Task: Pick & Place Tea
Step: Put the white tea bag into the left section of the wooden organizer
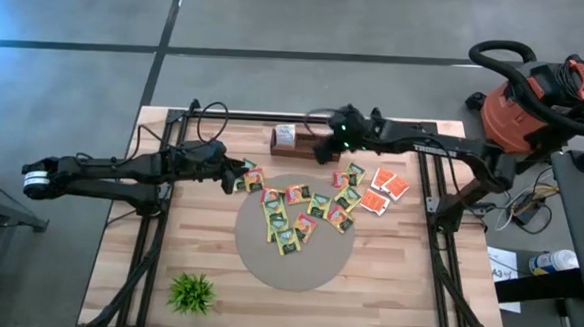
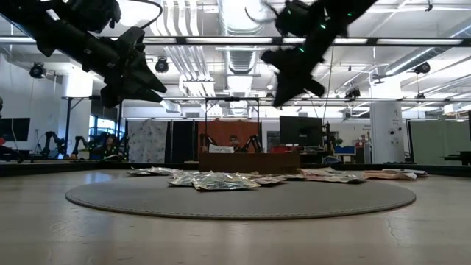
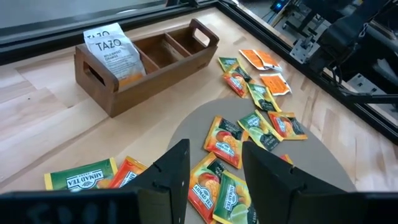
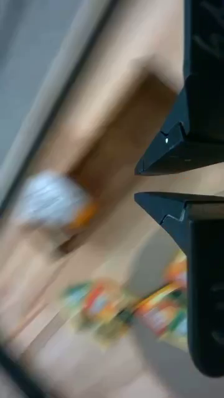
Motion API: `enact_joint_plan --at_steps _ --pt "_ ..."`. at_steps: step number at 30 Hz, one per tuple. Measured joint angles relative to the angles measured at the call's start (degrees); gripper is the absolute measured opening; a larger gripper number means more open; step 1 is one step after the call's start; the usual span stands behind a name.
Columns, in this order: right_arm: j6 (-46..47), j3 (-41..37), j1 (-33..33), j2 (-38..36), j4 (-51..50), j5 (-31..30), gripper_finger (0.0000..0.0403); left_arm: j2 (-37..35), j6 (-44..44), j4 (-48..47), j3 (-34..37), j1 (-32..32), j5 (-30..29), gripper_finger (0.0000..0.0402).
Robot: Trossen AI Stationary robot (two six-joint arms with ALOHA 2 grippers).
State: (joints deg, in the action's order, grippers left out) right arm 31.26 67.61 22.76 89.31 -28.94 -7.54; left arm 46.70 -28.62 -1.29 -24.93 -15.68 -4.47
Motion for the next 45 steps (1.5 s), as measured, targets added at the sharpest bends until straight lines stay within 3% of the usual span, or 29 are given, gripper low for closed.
enact_joint_plan --at_steps 6,12,17,22,26,35,45 --pt "13.48 -11.42 -0.09 -3.89 -5.21 3.46 0.0068 0.0 -0.04 0.01 0.0 0.0 0.33 0.014" --pt "23.18 -20.63 -0.64 -4.98 -5.27 9.09 0.0127 0.0 -0.04 -0.01 0.0 0.0 0.35 0.014" --pt "30.12 -25.35 -2.34 -5.4 -5.43 11.27 0.0179 0.0 -0.07 -0.03 0.0 0.0 0.51 0.014" --pt "32.52 -27.51 -4.38 -7.57 -7.84 13.9 0.0206 0.0 -0.22 -0.06 0.0 0.0 0.53 0.014" --pt "28.67 -27.6 -6.18 -9.5 -11.82 14.04 0.0214 0.0 -0.28 -0.06 0.0 0.0 0.53 0.014" --pt "4.26 -27.67 -11.08 -8.52 -15.07 12.46 0.0215 0.0 0.33 -0.04 0.0 0.0 0.55 0.014" --pt "-3.75 -27.66 -12.04 -4.28 -15.83 6.24 0.0215 0.0 -0.22 -0.03 0.0 0.0 0.55 0.014"
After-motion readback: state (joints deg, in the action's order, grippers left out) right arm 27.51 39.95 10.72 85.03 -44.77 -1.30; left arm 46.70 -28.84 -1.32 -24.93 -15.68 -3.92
